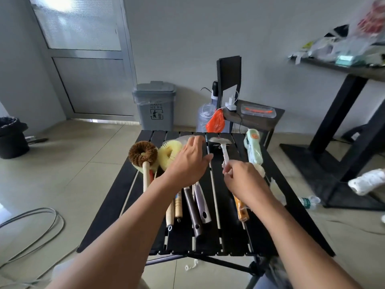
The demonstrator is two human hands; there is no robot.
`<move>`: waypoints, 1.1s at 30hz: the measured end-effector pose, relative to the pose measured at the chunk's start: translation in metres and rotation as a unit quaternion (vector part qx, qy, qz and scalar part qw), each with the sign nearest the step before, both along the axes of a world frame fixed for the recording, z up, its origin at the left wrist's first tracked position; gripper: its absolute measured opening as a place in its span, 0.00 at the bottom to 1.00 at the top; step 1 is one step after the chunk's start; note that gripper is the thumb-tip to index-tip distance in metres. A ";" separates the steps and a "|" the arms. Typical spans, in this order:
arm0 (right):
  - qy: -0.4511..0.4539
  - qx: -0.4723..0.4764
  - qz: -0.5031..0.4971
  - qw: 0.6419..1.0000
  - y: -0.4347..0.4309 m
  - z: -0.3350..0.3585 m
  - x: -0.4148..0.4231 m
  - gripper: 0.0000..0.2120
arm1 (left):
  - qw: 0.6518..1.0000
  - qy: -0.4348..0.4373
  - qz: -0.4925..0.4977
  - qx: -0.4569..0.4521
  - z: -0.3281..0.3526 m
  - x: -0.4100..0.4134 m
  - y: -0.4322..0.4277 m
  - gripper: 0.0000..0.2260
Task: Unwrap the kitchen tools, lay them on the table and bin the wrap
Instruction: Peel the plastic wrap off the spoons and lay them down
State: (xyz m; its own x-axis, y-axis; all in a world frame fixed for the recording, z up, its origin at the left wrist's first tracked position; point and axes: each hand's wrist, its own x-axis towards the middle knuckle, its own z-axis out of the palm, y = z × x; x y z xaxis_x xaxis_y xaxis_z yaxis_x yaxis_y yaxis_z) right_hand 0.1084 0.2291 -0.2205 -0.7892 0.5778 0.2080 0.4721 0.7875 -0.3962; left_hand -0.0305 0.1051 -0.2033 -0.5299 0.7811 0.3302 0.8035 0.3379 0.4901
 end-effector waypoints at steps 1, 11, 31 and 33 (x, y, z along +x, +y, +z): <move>-0.012 0.034 0.000 0.999 -0.004 -0.001 0.007 0.04 | 1.000 -0.001 -0.005 -0.003 0.000 0.003 0.003 0.18; -0.085 0.011 -0.091 0.992 -0.003 -0.036 0.050 0.13 | 0.995 0.025 0.015 -0.097 -0.001 0.040 0.016 0.14; 0.103 -0.119 -0.020 0.987 -0.046 0.007 0.211 0.09 | 0.829 -0.530 -0.094 0.150 0.040 0.147 0.025 0.13; 0.128 -0.157 -0.027 0.979 -0.036 0.011 0.219 0.06 | 0.826 -0.532 -0.098 0.157 0.038 0.167 0.038 0.12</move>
State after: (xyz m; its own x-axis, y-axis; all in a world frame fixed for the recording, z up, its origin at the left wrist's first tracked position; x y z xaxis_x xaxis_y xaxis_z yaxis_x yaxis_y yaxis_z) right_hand 0.3272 0.1934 -0.2097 -0.7009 0.6847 0.1998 0.3640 0.5842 -0.7254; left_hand 0.1363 0.1427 -0.1648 -0.5241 0.8508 -0.0380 -0.1149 -0.0264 0.9930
